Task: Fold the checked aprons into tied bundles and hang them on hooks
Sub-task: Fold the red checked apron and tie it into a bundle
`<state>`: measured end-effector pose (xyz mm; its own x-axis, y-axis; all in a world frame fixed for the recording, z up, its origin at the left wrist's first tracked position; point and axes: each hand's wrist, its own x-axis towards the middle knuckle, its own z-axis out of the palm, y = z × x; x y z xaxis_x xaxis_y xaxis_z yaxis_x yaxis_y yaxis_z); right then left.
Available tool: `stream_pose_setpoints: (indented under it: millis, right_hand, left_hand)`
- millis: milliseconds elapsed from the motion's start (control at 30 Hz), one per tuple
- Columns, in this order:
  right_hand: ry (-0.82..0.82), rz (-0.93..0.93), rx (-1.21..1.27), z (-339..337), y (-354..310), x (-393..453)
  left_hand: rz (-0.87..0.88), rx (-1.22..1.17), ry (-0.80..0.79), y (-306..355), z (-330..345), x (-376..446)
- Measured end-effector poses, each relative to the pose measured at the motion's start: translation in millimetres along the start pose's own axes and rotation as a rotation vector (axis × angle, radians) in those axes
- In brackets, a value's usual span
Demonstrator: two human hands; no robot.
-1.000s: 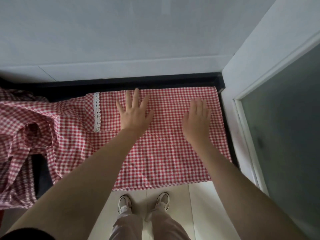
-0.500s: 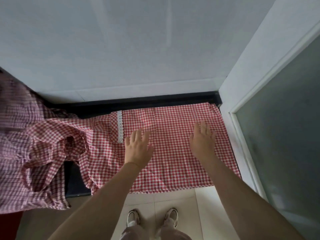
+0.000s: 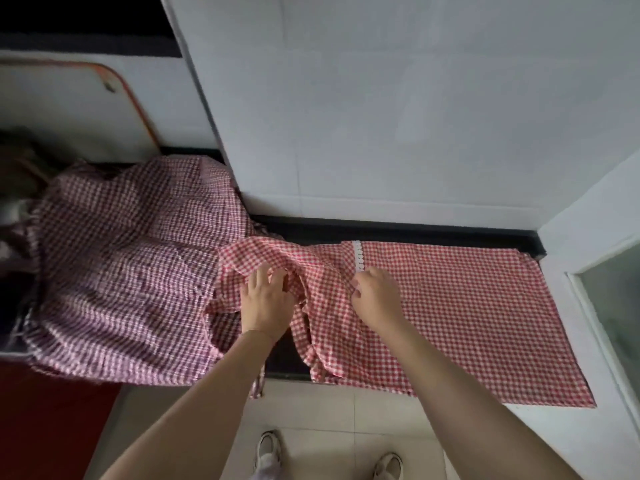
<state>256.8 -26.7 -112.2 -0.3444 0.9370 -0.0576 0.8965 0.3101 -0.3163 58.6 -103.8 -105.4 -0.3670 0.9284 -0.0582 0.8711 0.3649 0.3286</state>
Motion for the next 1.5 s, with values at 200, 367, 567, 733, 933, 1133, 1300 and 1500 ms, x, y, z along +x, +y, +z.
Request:
stream_pose_setpoints:
  millis: [200, 367, 567, 733, 933, 1133, 1300, 1500]
  right_hand:
    - [-0.039, -0.049, 0.128, 46.6, -109.9, 17.5]
    - [-0.157, 0.119, 0.263, 70.2, -156.1, 22.1]
    - [-0.126, 0.352, 0.353, 83.2, -157.0, 35.2]
    - [0.066, 0.477, 0.569, 58.1, -152.5, 49.4]
    - [-0.054, 0.666, 0.894, 4.1, -155.7, 71.9]
    - [-0.194, 0.609, 1.004, 5.3, -171.9, 57.0]
    - [-0.23, 0.583, 1.035, 3.7, -181.2, 45.6]
    - [-0.18, 0.479, 0.902, 2.7, -176.5, 26.9]
  left_hand:
    - [-0.228, -0.119, -0.033, -101.9, -31.6, 22.4]
    - [-0.379, -0.45, -0.265, -133.2, -37.5, 43.8]
    - [-0.521, -0.573, -0.297, -133.9, -36.4, 66.4]
    - [-0.523, -0.692, -0.148, -133.4, -38.1, 79.5]
    - [-0.595, -0.595, 0.04, -139.3, -62.0, 98.9]
    - [-0.573, -0.725, -0.197, -120.2, -65.0, 95.8]
    - [-0.591, -1.231, -0.328, -124.8, -57.5, 78.7]
    - [-0.548, -0.914, -0.12, -131.7, -62.5, 80.5]
